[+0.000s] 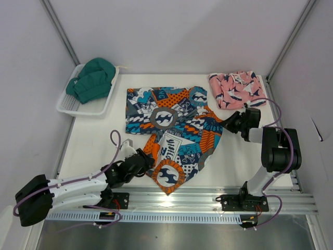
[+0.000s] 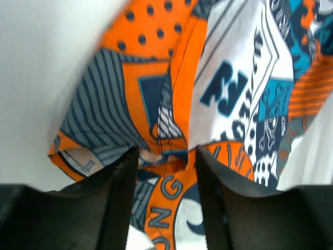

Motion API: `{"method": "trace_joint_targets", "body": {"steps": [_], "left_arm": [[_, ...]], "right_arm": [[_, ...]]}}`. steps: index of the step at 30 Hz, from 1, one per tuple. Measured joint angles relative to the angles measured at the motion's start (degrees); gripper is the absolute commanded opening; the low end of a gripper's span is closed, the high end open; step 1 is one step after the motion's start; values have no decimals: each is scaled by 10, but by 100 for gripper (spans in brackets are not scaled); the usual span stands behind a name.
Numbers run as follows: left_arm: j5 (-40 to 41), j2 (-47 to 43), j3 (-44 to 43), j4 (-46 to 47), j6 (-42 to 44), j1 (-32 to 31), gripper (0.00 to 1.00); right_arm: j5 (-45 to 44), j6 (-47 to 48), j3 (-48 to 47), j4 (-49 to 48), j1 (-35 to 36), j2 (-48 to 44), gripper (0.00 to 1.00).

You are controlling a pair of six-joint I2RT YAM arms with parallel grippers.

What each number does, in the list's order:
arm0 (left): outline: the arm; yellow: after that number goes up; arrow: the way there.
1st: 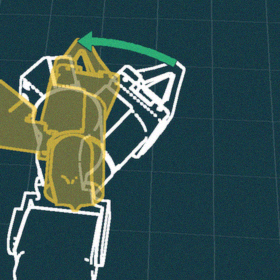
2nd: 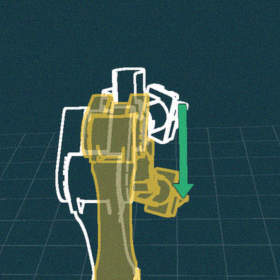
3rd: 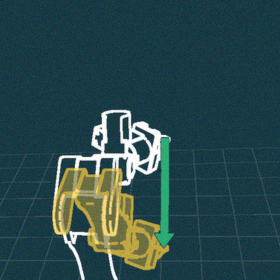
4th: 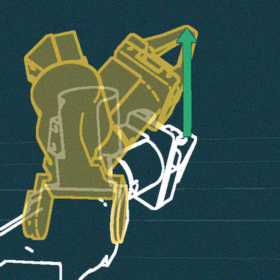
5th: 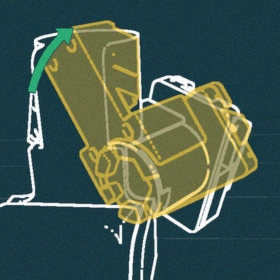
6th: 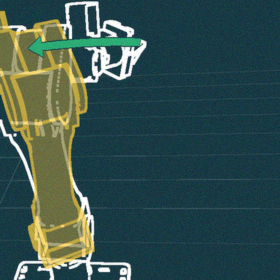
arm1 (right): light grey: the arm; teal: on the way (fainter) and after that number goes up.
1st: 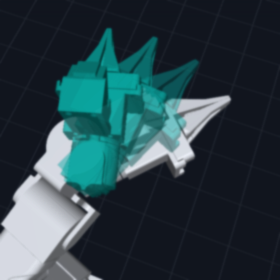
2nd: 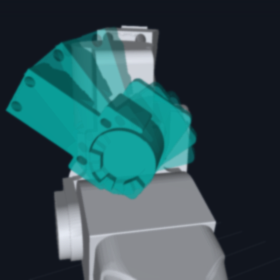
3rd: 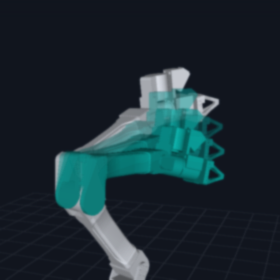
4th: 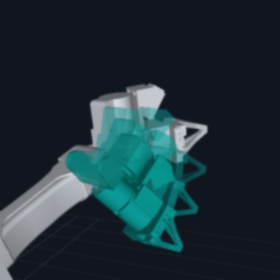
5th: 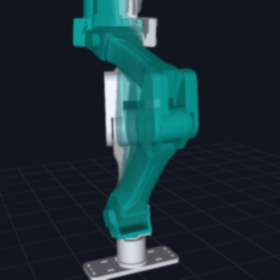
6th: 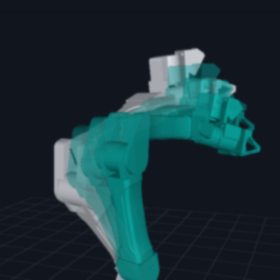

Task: Fold and stack the shorts
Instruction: Flatten the shorts out

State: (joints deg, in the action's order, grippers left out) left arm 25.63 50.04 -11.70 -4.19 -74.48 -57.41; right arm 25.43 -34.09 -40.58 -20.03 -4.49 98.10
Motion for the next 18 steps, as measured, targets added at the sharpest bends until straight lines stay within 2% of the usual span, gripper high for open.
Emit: {"method": "trace_joint_targets", "body": {"steps": [8,11,17,18], "left_arm": [[75,39,-61,-38,15,5,41],[76,69,-63,-33,20,12,32],[54,126,-62,17,26,21,22],[50,129,-59,27,26,21,13]], "right_arm": [[2,0,0,0,0,0,0],[2,0,0,0,0,0,0],[5,0,0,0,0,1,0],[5,0,0,0,-1,2,0]]}}
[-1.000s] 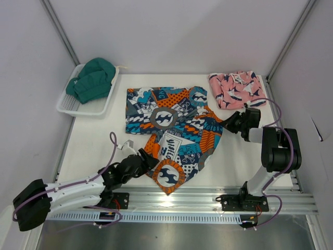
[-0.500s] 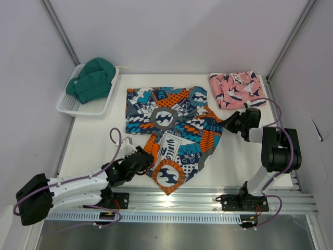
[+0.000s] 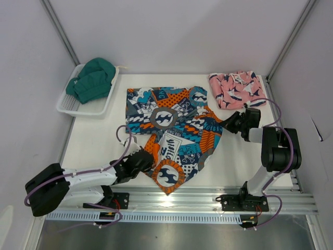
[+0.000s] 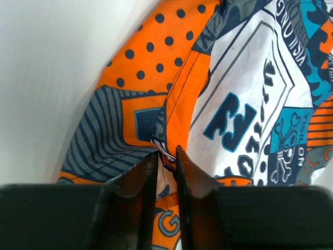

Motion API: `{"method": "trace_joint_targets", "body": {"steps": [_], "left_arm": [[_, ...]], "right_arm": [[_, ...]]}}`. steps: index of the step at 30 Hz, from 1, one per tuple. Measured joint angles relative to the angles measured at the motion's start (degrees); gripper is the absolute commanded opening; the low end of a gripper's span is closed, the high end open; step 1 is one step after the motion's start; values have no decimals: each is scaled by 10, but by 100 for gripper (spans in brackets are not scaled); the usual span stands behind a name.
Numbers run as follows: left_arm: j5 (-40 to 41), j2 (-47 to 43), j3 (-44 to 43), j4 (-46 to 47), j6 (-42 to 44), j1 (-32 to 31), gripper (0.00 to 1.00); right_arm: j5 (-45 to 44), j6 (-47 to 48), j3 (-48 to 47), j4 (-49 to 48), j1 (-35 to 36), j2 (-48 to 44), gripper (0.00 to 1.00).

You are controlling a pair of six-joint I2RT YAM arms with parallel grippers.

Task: Fold and stack the shorts
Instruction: Flatten the shorts out

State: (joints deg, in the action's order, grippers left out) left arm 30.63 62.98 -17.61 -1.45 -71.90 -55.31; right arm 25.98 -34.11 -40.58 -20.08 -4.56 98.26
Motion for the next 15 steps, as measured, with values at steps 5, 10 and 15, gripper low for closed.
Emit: {"method": "trace_joint_targets", "body": {"steps": [5,10,15], "left_arm": [[-12,-24,25,19,-2,1,0],[-16,-136,47,-29,-5,32,0],[-41,-303,69,-92,4,145,0]], "right_arm": [[0,0,0,0,-1,2,0],[0,-1,0,0,-2,2,0],[0,-6,0,0,-3,2,0]]}}
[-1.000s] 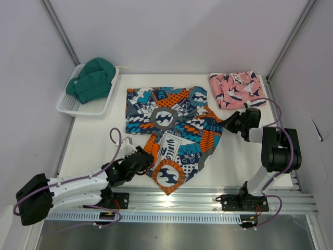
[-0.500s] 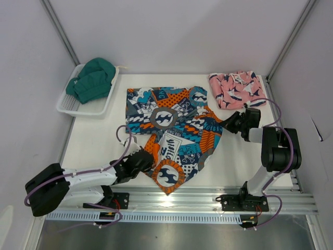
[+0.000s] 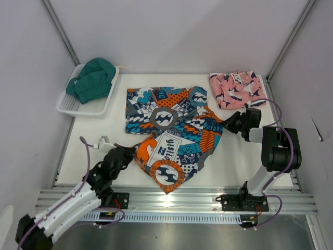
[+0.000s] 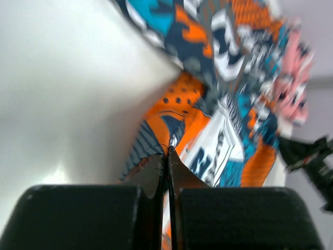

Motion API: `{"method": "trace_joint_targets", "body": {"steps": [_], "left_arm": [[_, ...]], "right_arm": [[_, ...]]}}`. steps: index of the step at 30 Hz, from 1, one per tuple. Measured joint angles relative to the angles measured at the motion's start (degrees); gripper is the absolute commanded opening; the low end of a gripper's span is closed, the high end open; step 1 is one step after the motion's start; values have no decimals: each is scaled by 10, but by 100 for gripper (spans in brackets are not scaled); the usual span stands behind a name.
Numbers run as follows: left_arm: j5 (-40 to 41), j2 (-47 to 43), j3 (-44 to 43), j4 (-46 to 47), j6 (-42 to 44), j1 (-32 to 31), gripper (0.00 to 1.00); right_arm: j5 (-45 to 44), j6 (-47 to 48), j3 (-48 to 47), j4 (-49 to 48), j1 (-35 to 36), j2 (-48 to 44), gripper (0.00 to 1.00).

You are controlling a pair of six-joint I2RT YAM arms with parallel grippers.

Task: Fold and stack the shorts
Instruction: Flatten the shorts out

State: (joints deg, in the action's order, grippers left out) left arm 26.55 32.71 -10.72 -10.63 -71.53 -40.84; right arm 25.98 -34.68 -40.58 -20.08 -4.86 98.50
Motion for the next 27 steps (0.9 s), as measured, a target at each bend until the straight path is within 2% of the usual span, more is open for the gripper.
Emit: {"method": "trace_joint_targets", "body": {"steps": [3,7,16,20,24,25,27], "left_arm": [[-19,-82,10,-39,12,69,0],[-49,-96,16,-55,33,138,0],[-204,104,20,32,125,338,0],[-235,141,-6,51,165,377,0],[-244,169,-36,80,193,384,0],[-248,181,-43,90,199,384,6],[-259,209,-59,103,213,385,25]], "right_arm": [[0,-4,0,0,-2,0,0],[0,-10,5,-3,-5,0,0],[5,-22,13,-3,-9,1,0],[11,-27,13,-1,-10,6,0],[16,-28,12,-1,-13,10,0],[17,-28,12,-1,-14,12,0],[17,-28,12,0,-14,13,0]]}}
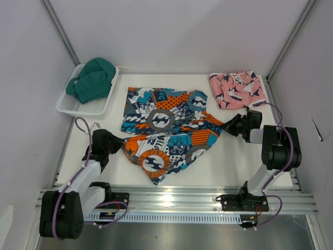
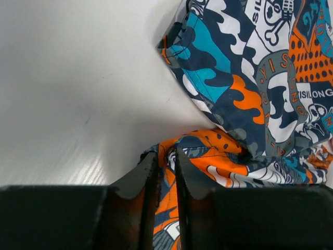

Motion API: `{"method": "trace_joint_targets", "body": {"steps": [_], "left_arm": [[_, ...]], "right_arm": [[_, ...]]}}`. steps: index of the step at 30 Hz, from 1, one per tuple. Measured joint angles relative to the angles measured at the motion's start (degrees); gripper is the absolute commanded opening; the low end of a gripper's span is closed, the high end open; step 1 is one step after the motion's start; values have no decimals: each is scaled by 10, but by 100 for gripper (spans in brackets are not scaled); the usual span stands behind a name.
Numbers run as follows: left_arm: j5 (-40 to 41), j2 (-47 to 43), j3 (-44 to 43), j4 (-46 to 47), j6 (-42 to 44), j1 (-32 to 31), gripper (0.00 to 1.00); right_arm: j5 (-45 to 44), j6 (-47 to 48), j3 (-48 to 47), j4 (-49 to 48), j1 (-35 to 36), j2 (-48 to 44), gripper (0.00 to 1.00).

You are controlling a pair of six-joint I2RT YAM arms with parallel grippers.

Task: Fold and stack the shorts
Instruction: Flatten the shorts out

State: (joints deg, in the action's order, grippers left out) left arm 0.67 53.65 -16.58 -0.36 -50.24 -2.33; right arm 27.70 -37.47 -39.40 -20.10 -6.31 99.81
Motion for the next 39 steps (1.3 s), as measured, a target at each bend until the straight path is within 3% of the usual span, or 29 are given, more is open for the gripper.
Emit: {"method": "trace_joint_targets", "body": {"steps": [1,4,7,15,19,25,32,39], "left_arm": [[-7,13,-7,2,7,1,47],[-19,19,-17,-2,26,2,80],[-19,-24,-20,-32,35,3,91],[-29,-204,-88,-154,45,-26,93],[-29,-310,-72,-196,11,-145,93],[-16,-421,17,-257,-82,-298,92],[40,-421,42,-302,-167,-437,92],[135,-312,40,-282,-235,-614,91]], "right_arm": [[0,0,0,0,0,0,0],[0,0,0,0,-1,0,0],[-1,2,-3,1,0,0,0],[-45,13,-15,30,26,-2,0],[-80,15,-21,53,38,-11,0],[-99,15,-22,63,39,-15,0],[-99,15,-22,61,36,-15,0],[-99,15,-22,61,35,-15,0]]}}
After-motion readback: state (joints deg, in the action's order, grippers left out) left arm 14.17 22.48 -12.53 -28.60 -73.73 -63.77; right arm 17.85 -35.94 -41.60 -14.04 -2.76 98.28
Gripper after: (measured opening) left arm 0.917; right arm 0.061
